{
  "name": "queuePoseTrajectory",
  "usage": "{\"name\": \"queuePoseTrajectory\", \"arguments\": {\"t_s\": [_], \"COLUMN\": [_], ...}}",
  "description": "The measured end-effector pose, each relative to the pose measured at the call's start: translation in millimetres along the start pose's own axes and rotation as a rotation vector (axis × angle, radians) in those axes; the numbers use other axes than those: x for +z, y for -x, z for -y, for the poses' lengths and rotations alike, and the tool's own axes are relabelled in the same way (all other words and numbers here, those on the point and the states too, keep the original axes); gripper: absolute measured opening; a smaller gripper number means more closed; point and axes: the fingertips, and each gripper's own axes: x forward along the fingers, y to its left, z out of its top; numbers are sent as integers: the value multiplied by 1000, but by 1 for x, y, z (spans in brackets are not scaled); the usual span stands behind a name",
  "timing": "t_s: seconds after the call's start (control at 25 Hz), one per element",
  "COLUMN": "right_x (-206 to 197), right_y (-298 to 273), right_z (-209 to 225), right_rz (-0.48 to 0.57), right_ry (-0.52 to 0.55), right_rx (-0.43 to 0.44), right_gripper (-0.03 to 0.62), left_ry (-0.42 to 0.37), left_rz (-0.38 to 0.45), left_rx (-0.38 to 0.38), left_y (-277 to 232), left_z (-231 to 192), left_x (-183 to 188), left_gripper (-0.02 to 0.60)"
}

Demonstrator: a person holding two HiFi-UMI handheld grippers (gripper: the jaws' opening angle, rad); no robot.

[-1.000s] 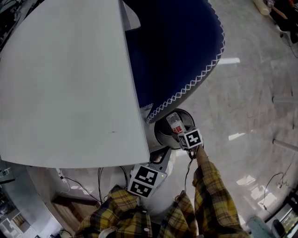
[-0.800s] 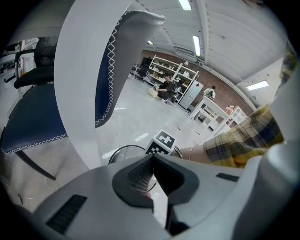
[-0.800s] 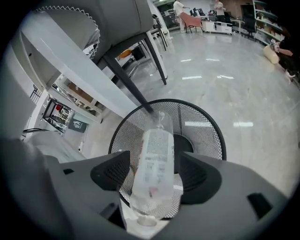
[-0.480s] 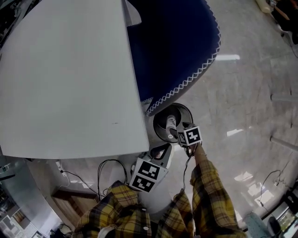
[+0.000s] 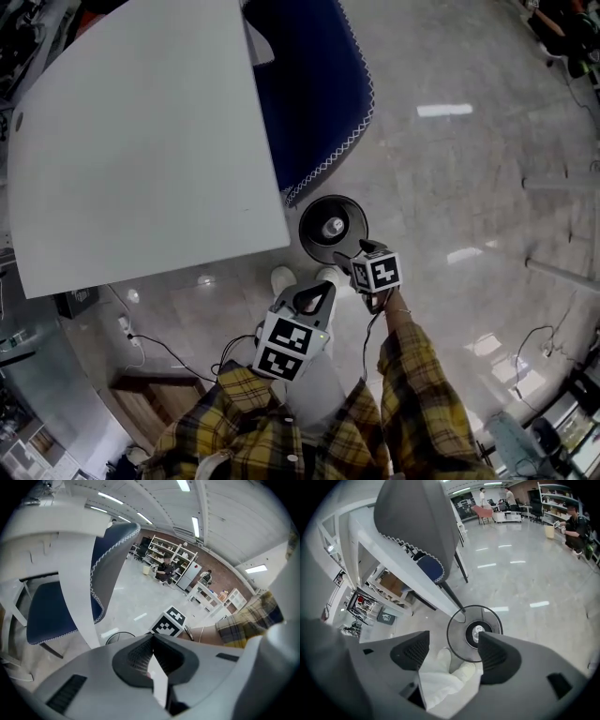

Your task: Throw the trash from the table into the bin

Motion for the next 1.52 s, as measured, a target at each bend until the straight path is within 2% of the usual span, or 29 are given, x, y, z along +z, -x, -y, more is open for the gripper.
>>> {"name": "queuePoseTrajectory", "arguments": {"t_s": [0.32,0.64,0.76,0.92,1.16,1.28,1.52], "right_x": [22,67,81,120,174,191,215], "right_y": [104,208,249,312,404,444,501], "right_z": [-48,-91,-114,-148,-200,-231,-288], "right_rz": [41,195,271,438,669,753,882], "right_ry": [35,52,56,63,119,187,351], "right_rx": [20,64,109,178,235,290,338], "right_gripper": [305,296,237,185,38,17,0], "left_ry": [-4,-6,0,-19,-53,-73,-97], "left_rz": [69,183,230,298,427,491,610], "left_rx": [4,38,65,82,98,104,137], "left_y": [51,102,130,166,221,245,291], "left_z": [53,79,84,90,108,120,131], "left_x": [63,136,152,178,211,225,248], "left_gripper": [8,8,8,8,8,8,8]}}
